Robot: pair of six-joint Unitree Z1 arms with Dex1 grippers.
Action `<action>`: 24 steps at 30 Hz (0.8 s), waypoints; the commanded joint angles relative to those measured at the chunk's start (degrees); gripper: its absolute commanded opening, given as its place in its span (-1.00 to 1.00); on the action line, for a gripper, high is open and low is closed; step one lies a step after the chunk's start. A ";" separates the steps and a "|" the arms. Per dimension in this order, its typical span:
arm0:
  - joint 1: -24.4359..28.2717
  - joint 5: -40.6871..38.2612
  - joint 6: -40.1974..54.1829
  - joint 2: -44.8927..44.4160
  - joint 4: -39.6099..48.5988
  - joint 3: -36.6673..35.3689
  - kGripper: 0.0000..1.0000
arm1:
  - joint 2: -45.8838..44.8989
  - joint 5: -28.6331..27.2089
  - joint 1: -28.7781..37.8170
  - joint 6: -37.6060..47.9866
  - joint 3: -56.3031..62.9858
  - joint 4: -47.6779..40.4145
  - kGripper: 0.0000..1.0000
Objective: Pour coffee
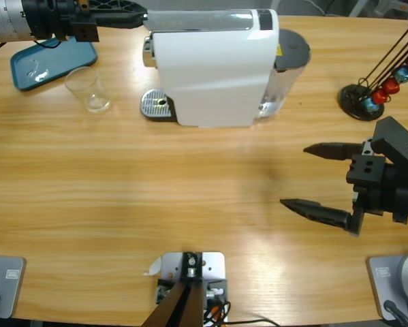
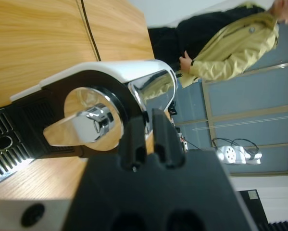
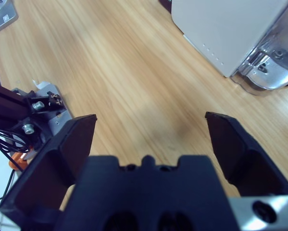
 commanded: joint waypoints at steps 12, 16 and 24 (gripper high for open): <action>-1.88 5.54 8.55 -15.27 13.79 -2.14 -1.00 | -0.45 1.26 0.45 -0.18 0.09 -0.54 1.00; -7.90 30.27 34.12 -24.67 47.05 -10.54 -0.18 | -0.52 1.28 0.45 1.47 -0.65 1.06 1.00; -16.62 61.93 51.93 -43.53 56.67 3.45 0.66 | -1.53 -7.18 -0.34 8.66 -14.29 25.81 1.00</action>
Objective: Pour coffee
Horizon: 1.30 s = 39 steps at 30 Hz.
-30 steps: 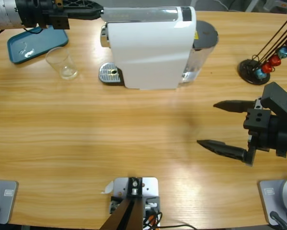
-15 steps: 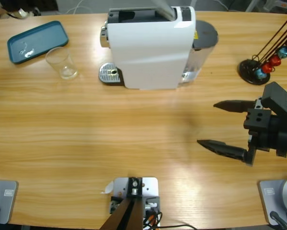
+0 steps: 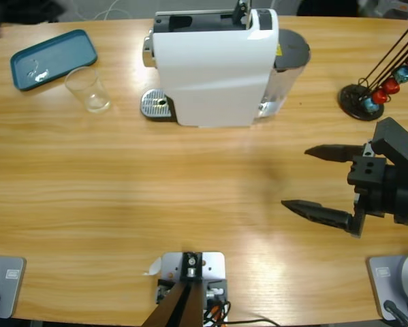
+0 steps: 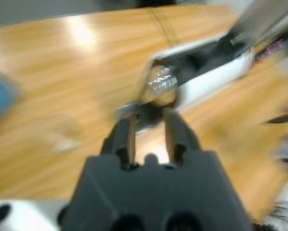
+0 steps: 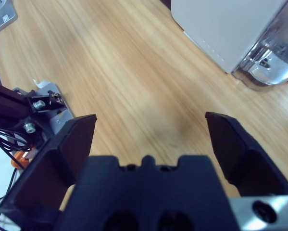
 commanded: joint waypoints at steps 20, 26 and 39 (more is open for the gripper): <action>-5.68 16.68 5.74 -15.24 -0.69 21.59 0.92 | -3.08 -30.98 -13.67 19.40 -20.62 26.05 0.51; -5.68 16.68 5.72 -15.51 -1.61 22.25 0.91 | -5.35 -26.65 -19.94 19.89 -16.78 21.78 0.42; -5.94 16.24 5.72 -15.42 -3.01 23.34 0.89 | 3.24 -26.32 -31.81 18.92 -12.85 11.59 0.33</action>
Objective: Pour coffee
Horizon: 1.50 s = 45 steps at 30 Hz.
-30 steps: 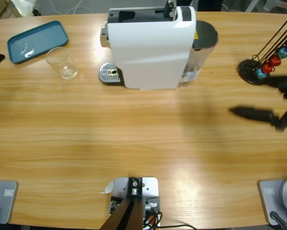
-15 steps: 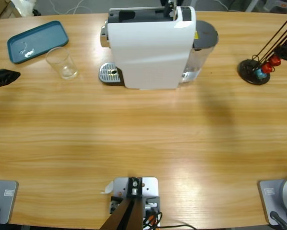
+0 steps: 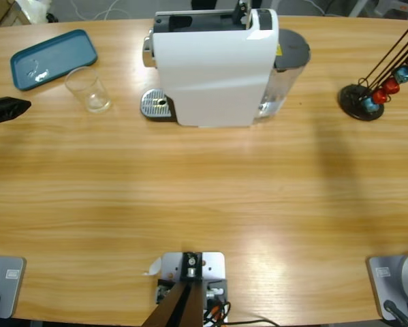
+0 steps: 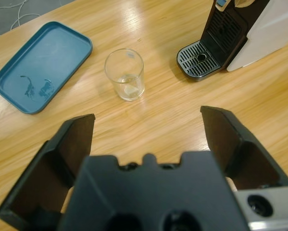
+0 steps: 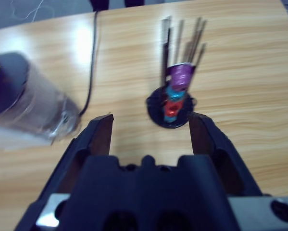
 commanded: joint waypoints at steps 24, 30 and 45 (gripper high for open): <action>-0.75 0.66 -0.86 0.01 -0.76 2.33 0.89 | 14.19 1.43 -7.33 -0.83 3.99 -11.89 0.32; -0.75 0.66 -0.88 0.06 -0.76 2.33 0.89 | 14.74 1.57 -8.77 -0.92 4.06 -12.55 0.32; -0.75 0.57 -0.85 0.01 -0.76 2.33 0.89 | 15.99 1.78 -9.28 -1.01 4.06 -13.54 0.01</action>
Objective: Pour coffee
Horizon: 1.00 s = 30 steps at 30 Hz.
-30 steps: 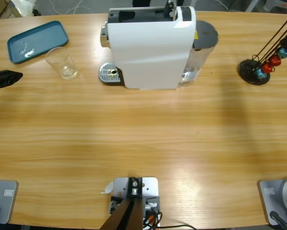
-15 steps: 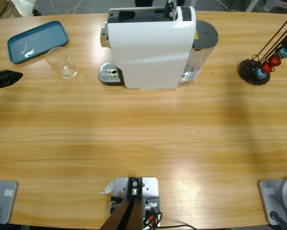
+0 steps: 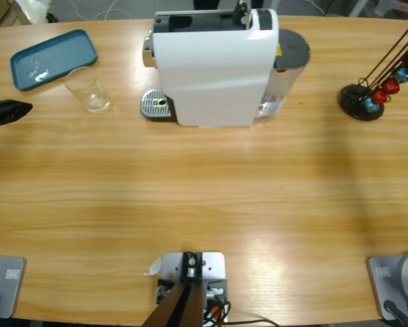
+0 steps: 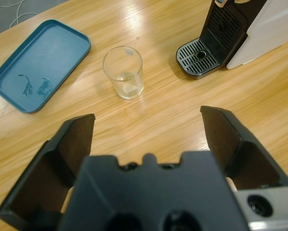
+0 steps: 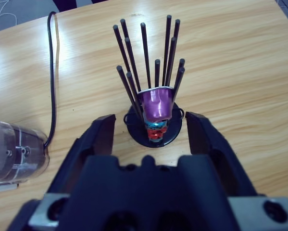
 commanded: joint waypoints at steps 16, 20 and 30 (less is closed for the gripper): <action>-0.50 0.48 -0.86 -0.06 -0.63 1.97 0.89 | 2.77 0.97 -1.81 -0.57 1.92 -2.00 -1.00; -0.48 0.48 -0.88 -0.04 -0.63 1.97 0.89 | 2.68 1.46 -1.81 -0.64 1.83 -2.00 0.21; -0.48 0.46 -0.81 -0.17 -0.63 1.97 0.89 | 1.85 1.53 -1.81 -0.64 1.92 -1.67 0.72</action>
